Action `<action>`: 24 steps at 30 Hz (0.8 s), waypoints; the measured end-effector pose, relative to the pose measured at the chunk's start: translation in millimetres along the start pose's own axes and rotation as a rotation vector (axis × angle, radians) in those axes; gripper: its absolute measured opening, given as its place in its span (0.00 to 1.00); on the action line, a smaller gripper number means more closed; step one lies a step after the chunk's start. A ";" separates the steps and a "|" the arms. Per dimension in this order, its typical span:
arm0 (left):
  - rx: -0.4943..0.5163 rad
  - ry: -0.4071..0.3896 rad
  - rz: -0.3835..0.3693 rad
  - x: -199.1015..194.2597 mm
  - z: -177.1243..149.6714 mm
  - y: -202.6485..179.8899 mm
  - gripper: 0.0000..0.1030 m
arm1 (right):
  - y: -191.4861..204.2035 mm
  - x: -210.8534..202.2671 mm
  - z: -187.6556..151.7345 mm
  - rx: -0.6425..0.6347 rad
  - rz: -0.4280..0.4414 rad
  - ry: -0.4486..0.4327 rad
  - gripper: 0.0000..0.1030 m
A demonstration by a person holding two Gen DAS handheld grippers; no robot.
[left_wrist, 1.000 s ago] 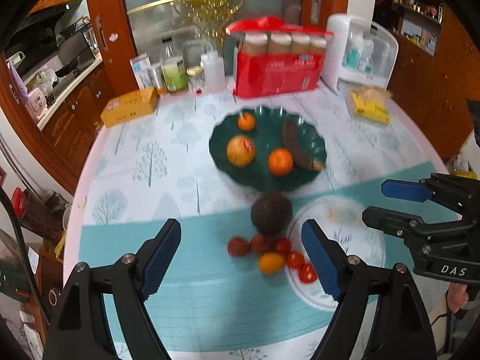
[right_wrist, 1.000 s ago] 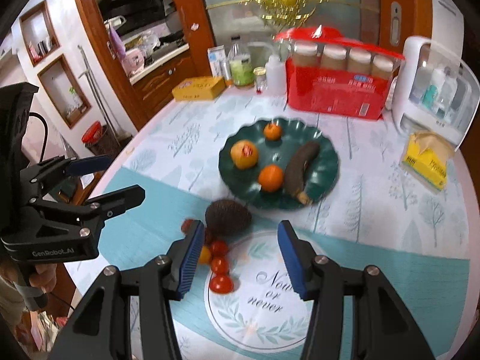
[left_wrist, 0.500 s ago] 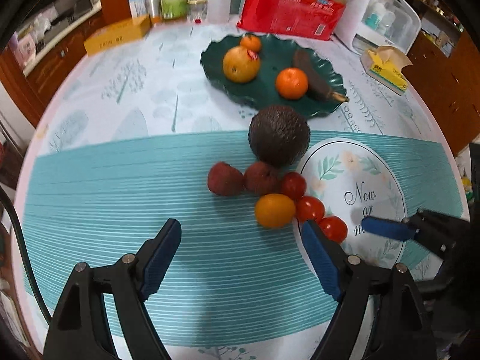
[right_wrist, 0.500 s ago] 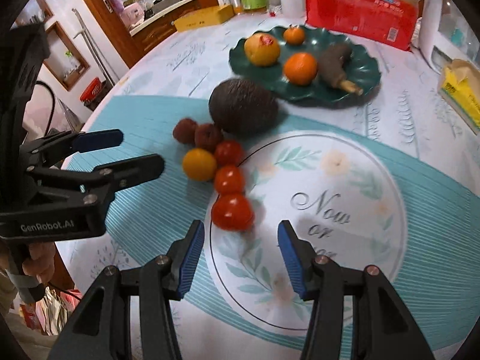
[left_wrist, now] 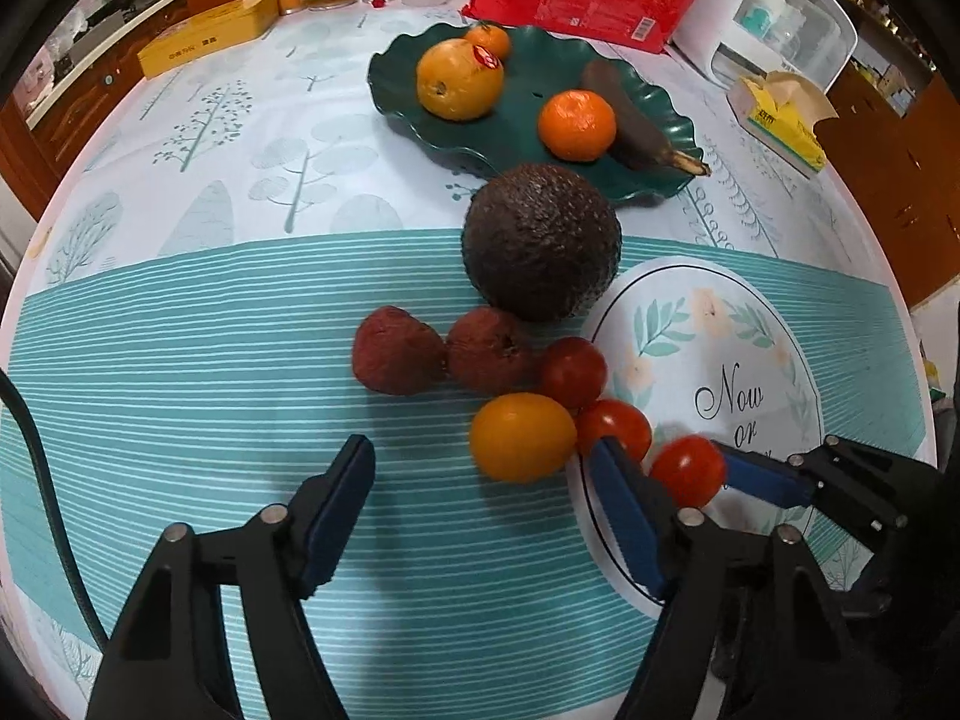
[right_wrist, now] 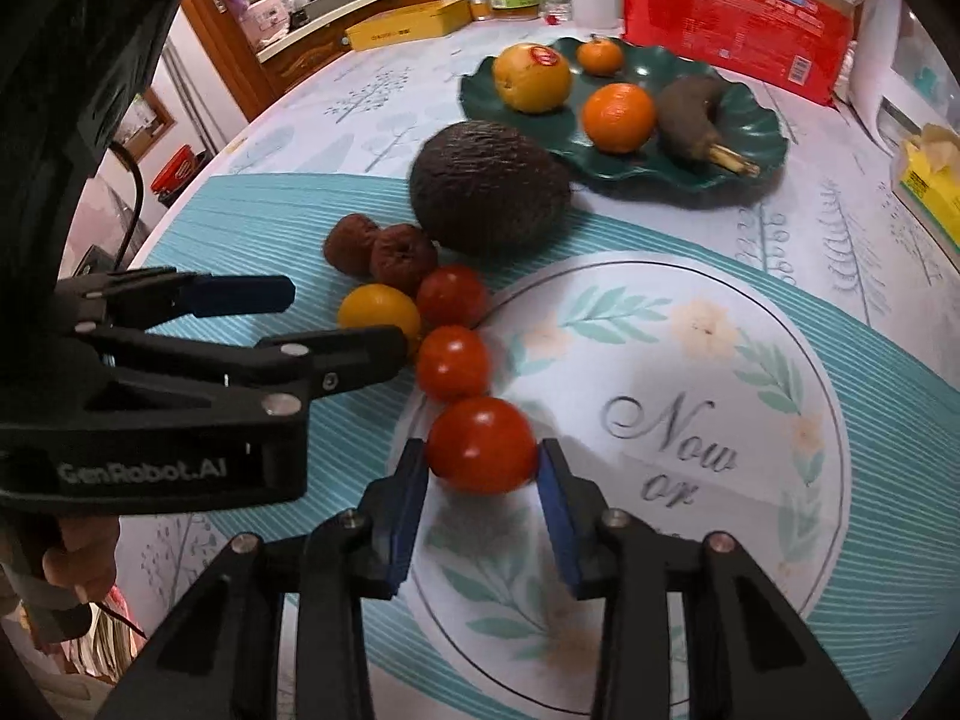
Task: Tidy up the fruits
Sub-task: 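Grasp a cherry tomato with the right tool while the left tool grasps the yellow orange, then carry the tomato and yellow orange onto the green plate and release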
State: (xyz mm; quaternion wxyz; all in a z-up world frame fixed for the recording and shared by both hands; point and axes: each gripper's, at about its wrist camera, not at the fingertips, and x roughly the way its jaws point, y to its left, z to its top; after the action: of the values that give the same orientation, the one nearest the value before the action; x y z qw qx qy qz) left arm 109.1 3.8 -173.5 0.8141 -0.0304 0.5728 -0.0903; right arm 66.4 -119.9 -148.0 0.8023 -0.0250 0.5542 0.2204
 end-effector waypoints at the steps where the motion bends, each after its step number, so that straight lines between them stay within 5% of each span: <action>1: -0.001 0.000 -0.002 1.0 0.3 -0.6 0.66 | -3.5 -1.1 -0.3 0.009 -0.003 0.000 0.36; 4: -0.019 -0.004 -0.014 3.3 3.2 0.2 0.55 | -12.3 -3.1 -2.1 0.032 -0.009 -0.001 0.36; 12: -0.031 -0.006 -0.012 10.6 4.9 -3.2 0.46 | -21.1 -5.0 -4.0 0.065 -0.019 -0.004 0.36; 15: -0.024 -0.012 -0.007 9.9 2.5 -5.2 0.33 | -20.3 -5.4 -4.7 0.066 -0.019 -0.003 0.36; 24: -0.023 0.001 -0.001 -0.8 -19.4 -4.5 0.32 | -17.7 -7.3 -9.5 0.072 -0.010 0.006 0.36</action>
State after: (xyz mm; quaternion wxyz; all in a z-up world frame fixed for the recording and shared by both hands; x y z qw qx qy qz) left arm 90.1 0.6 -178.7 0.8133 -0.0402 0.5744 -0.0842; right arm 62.8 -140.9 -148.7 0.8020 0.0002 0.5641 0.1964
